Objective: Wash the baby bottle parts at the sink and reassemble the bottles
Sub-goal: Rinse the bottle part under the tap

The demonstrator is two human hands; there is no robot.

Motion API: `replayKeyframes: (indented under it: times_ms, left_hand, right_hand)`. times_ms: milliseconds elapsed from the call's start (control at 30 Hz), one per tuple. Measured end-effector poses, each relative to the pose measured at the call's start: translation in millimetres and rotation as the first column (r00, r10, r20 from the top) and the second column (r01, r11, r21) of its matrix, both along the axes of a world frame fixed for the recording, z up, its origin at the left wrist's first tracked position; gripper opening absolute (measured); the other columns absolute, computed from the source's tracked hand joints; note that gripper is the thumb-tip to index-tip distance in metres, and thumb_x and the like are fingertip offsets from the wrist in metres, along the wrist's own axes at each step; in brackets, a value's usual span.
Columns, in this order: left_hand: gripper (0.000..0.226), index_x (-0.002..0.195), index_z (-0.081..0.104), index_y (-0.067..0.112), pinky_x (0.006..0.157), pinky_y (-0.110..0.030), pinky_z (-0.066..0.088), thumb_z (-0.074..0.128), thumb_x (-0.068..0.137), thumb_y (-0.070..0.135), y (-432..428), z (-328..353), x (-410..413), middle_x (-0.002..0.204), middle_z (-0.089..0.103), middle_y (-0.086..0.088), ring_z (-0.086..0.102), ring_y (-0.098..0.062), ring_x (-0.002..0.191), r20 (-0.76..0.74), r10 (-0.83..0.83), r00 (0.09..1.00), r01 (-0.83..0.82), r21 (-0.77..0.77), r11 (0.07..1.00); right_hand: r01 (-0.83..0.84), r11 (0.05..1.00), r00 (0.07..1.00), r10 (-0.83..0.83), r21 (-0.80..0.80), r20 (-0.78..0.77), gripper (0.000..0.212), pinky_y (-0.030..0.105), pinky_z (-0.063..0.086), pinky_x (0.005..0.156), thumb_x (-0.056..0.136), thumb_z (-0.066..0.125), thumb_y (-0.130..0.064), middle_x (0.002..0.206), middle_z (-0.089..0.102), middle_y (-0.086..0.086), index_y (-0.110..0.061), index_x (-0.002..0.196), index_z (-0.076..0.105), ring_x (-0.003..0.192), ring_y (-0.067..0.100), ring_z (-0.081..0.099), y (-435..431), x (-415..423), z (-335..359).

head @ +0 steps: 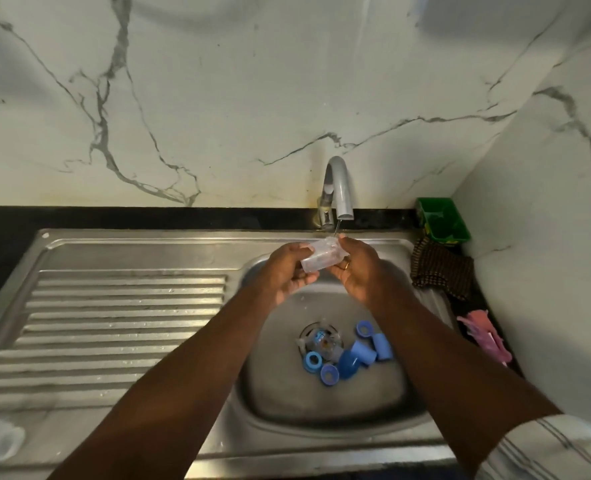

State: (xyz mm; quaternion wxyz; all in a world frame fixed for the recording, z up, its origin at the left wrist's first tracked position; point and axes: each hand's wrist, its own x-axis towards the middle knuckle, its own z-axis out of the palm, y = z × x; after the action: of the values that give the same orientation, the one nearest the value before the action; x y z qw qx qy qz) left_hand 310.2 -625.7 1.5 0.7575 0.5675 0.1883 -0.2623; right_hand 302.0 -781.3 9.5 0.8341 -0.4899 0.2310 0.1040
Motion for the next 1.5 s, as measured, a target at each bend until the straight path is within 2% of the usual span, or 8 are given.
replayKeyframes:
  times_ms: [133, 400, 600, 867, 1000, 1233, 1400, 1500]
  left_hand:
    - [0.036, 0.115, 0.059, 0.014, 0.093, -0.043, 0.058, 0.075, 0.084, 0.004, -12, 3, -2, 0.116, 0.068, -0.013, 0.068, -0.029, 0.107, 0.077, -0.056, 0.996, 0.053, 0.040, 0.998]
    - [0.047, 0.098, 0.057, 0.021, 0.081, -0.042, 0.061, 0.084, 0.068, -0.003, -14, 4, 10, 0.101, 0.068, -0.007, 0.067, -0.023, 0.095, 0.420, -0.071, 0.905, -0.067, 0.304, 0.950]
    - [0.027, 0.100, 0.058, 0.015, 0.087, -0.053, 0.058, 0.078, 0.086, 0.028, -12, 1, 15, 0.103, 0.068, -0.016, 0.069, -0.033, 0.096, 0.404, -0.128, 0.906, -0.010, 0.322, 0.947]
    - [0.022, 0.112, 0.070, 0.009, 0.086, -0.036, 0.058, 0.059, 0.100, 0.024, -20, 0, 7, 0.107, 0.073, -0.013, 0.071, -0.030, 0.099, 0.307, -0.272, 0.912, 0.160, 0.344, 0.925]
    - [0.013, 0.106, 0.071, 0.010, 0.097, -0.052, 0.054, 0.066, 0.094, 0.011, -28, -1, 9, 0.109, 0.073, -0.017, 0.070, -0.035, 0.102, 0.321, -0.257, 0.911, 0.150, 0.323, 0.934]
    - [0.032, 0.111, 0.069, 0.021, 0.086, -0.030, 0.054, 0.081, 0.081, 0.015, -28, 3, 10, 0.102, 0.073, 0.005, 0.069, -0.011, 0.096, 0.508, -0.273, 0.817, 0.021, 0.446, 0.895]
    - [0.027, 0.125, 0.068, 0.026, 0.086, -0.031, 0.059, 0.060, 0.099, 0.031, -15, 3, -4, 0.110, 0.076, 0.003, 0.072, -0.015, 0.102, 0.302, -0.296, 0.906, 0.250, 0.182, 0.951]
    - [0.024, 0.111, 0.074, 0.016, 0.087, -0.032, 0.059, 0.066, 0.095, 0.032, -15, -1, -8, 0.102, 0.077, -0.002, 0.072, -0.018, 0.099, 0.263, -0.263, 0.928, 0.190, 0.274, 0.943]
  right_hand:
    - [0.174, 0.985, 0.981, -0.175, -0.019, -0.087, 0.032, 0.036, 0.057, 0.072, 0.102, 0.053, -0.025, 0.114, 0.068, 0.021, 0.000, 0.123, 0.057, 0.097, 0.030, 0.069, 0, 5, -4]
    - [0.070, 0.994, 0.991, -0.079, -0.079, -0.109, 0.029, 0.036, 0.056, 0.075, 0.095, 0.065, -0.034, 0.107, 0.071, 0.017, -0.008, 0.108, 0.063, 0.097, 0.029, 0.070, 2, 18, 6]
    - [-0.012, 0.997, 0.999, 0.008, -0.078, -0.045, 0.032, 0.038, 0.059, 0.074, 0.096, 0.064, -0.024, 0.114, 0.070, 0.019, -0.004, 0.121, 0.060, 0.101, 0.031, 0.070, 6, 12, 14]
    - [-0.022, 0.999, 0.990, 0.016, -0.040, -0.137, 0.032, 0.036, 0.055, 0.072, 0.100, 0.052, -0.015, 0.096, 0.071, 0.015, 0.003, 0.125, 0.060, 0.087, 0.027, 0.068, 1, -3, 2]
    - [-0.037, 0.987, 0.980, 0.006, -0.159, -0.197, 0.030, 0.038, 0.052, 0.073, 0.099, 0.050, -0.027, 0.107, 0.069, 0.017, -0.007, 0.117, 0.063, 0.091, 0.029, 0.064, -4, -2, 6]
    - [-0.135, 0.973, 0.990, 0.125, -0.186, -0.064, 0.039, 0.047, 0.058, 0.088, 0.093, 0.066, -0.031, 0.117, 0.070, 0.017, -0.012, 0.126, 0.061, 0.108, 0.034, 0.068, 1, -4, 3]
    - [-0.039, 0.981, 0.998, 0.030, -0.188, -0.050, 0.038, 0.045, 0.060, 0.085, 0.092, 0.069, -0.026, 0.111, 0.072, 0.018, -0.005, 0.123, 0.062, 0.102, 0.033, 0.071, 3, 0, 2]
    - [-0.057, 0.947, 0.997, 0.036, -0.315, -0.073, 0.035, 0.036, 0.060, 0.079, 0.089, 0.072, -0.027, 0.105, 0.074, 0.010, -0.010, 0.118, 0.064, 0.096, 0.025, 0.071, 3, -4, -3]
